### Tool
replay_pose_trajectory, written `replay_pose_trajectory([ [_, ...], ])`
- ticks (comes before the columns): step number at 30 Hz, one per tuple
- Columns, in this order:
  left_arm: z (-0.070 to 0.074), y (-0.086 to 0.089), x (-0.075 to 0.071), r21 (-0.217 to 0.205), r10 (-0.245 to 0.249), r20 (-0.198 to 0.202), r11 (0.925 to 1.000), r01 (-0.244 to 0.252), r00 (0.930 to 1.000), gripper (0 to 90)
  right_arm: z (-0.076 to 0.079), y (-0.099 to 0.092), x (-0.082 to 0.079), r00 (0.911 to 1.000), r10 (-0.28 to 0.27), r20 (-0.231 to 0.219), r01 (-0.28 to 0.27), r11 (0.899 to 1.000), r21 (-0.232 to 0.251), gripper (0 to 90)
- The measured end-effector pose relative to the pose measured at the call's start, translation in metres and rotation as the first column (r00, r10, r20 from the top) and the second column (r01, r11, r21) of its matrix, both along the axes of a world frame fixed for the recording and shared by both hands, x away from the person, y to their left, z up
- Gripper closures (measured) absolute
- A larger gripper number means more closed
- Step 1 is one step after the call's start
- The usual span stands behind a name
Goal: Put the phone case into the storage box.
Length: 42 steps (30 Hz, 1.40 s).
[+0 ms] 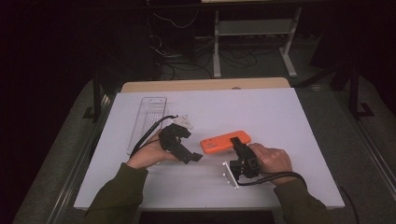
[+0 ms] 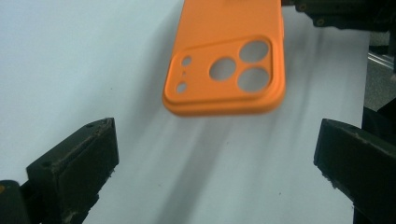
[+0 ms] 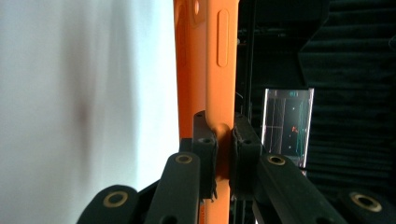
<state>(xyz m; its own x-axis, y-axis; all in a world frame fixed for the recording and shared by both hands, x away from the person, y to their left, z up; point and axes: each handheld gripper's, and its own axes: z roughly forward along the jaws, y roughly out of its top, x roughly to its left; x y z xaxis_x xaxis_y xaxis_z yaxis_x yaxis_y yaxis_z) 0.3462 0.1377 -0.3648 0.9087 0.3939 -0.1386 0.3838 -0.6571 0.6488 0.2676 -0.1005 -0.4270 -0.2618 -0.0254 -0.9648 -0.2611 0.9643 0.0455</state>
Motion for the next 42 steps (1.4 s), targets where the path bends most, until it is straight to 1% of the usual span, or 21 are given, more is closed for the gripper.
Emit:
replay_pose_trajectory([
  [3,-0.003,0.003,0.0,0.006,-0.002,0.015,1.0,0.002,0.9999,0.0,0.001,-0.003,0.001,0.9999,-0.01,-0.003,0.01,1.0,0.017,81.6],
  [8,-0.007,0.005,0.001,0.01,0.01,0.0,0.9999,-0.01,0.9999,0.0,0.003,-0.005,0.003,0.9999,-0.013,-0.009,0.014,0.999,0.03,81.6],
  [9,-0.008,0.005,0.001,0.012,0.007,0.002,0.9999,-0.008,1.0,0.0,0.004,-0.005,0.003,0.9999,-0.014,-0.009,0.014,1.0,0.028,81.6],
  [11,-0.009,0.005,0.001,0.014,0.003,0.005,0.9999,-0.003,1.0,0.0,0.003,-0.006,0.004,0.9998,-0.021,-0.004,0.022,0.999,0.049,81.6],
  [13,-0.009,0.006,0.003,0.029,-0.012,0.011,0.9995,0.011,0.9999,0.0,0.004,-0.006,0.005,0.9996,-0.024,-0.012,0.024,0.999,0.047,81.5],
  [17,-0.012,0.006,0.001,0.033,0.001,0.009,0.9994,-0.002,1.0,0.0,0.005,-0.007,0.006,0.9991,-0.031,-0.028,0.032,0.997,0.069,81.4],
  [19,-0.012,0.006,0.0,0.026,0.004,0.005,0.9997,-0.004,1.0,0.0,0.005,-0.008,0.007,0.9979,-0.039,-0.051,0.044,0.994,0.097,81.4],
  [22,-0.013,0.007,0.0,0.011,0.01,0.01,0.9999,-0.01,0.9999,0.0,0.006,-0.009,0.008,0.9969,-0.042,-0.066,0.049,0.992,0.115,81.4],
  [23,-0.012,0.008,0.001,0.02,0.005,0.017,0.9998,-0.005,0.9998,0.0,0.007,-0.009,0.008,0.9967,-0.041,-0.071,0.049,0.992,0.12,81.4],
  [25,-0.012,0.008,0.001,0.009,0.02,0.016,0.9998,-0.02,0.9997,0.0,0.007,-0.009,0.009,0.996,-0.042,-0.078,0.052,0.991,0.127,81.4],
  [27,-0.012,0.009,0.002,0.025,0.022,0.019,0.9994,-0.022,0.9996,0.0,0.007,-0.009,0.009,0.9955,-0.042,-0.085,0.054,0.988,0.144,81.4],
  [29,-0.012,0.009,0.002,0.022,0.025,0.023,0.9994,-0.025,0.9994,0.0,0.007,-0.009,0.009,0.9941,-0.045,-0.099,0.06,0.986,0.158,81.3],
  [32,-0.012,0.008,0.003,0.037,0.016,0.029,0.9992,-0.017,0.9994,0.0,0.008,-0.009,0.012,0.9937,-0.037,-0.105,0.055,0.983,0.174,81.4],
  [33,-0.013,0.007,0.002,0.029,0.026,0.026,0.9992,-0.027,0.9993,0.0,0.008,-0.01,0.012,0.9927,-0.04,-0.113,0.06,0.981,0.184,81.4],
  [34,-0.013,0.007,0.002,0.035,0.022,0.025,0.9991,-0.023,0.9995,0.0,0.008,-0.01,0.012,0.9913,-0.048,-0.123,0.071,0.979,0.193,81.3],
  [36,-0.013,0.007,0.002,0.045,0.02,0.027,0.9987,-0.021,0.9994,0.0,0.008,-0.01,0.013,0.9913,-0.042,-0.125,0.066,0.98,0.189,81.4],
  [37,-0.013,0.007,0.002,0.044,0.02,0.027,0.9988,-0.021,0.9994,0.0,0.008,-0.01,0.013,0.9893,-0.048,-0.137,0.075,0.978,0.194,81.3],
  [38,-0.013,0.007,0.001,0.027,0.032,0.026,0.9991,-0.033,0.9991,0.0,0.008,-0.01,0.013,0.9891,-0.049,-0.139,0.078,0.975,0.206,81.3],
  [39,-0.013,0.007,0.001,0.025,0.034,0.028,0.9991,-0.034,0.9991,0.0,0.009,-0.01,0.014,0.9886,-0.052,-0.141,0.083,0.971,0.224,81.3],
  [40,-0.012,0.008,0.002,0.038,0.02,0.036,0.9991,-0.021,0.9991,0.0,0.01,-0.01,0.014,0.9895,-0.049,-0.136,0.079,0.97,0.228,81.4],
  [42,-0.012,0.008,0.002,0.033,0.026,0.031,0.9991,-0.027,0.9992,0.0,0.01,-0.011,0.015,0.9859,-0.055,-0.158,0.093,0.966,0.243,81.4],
])
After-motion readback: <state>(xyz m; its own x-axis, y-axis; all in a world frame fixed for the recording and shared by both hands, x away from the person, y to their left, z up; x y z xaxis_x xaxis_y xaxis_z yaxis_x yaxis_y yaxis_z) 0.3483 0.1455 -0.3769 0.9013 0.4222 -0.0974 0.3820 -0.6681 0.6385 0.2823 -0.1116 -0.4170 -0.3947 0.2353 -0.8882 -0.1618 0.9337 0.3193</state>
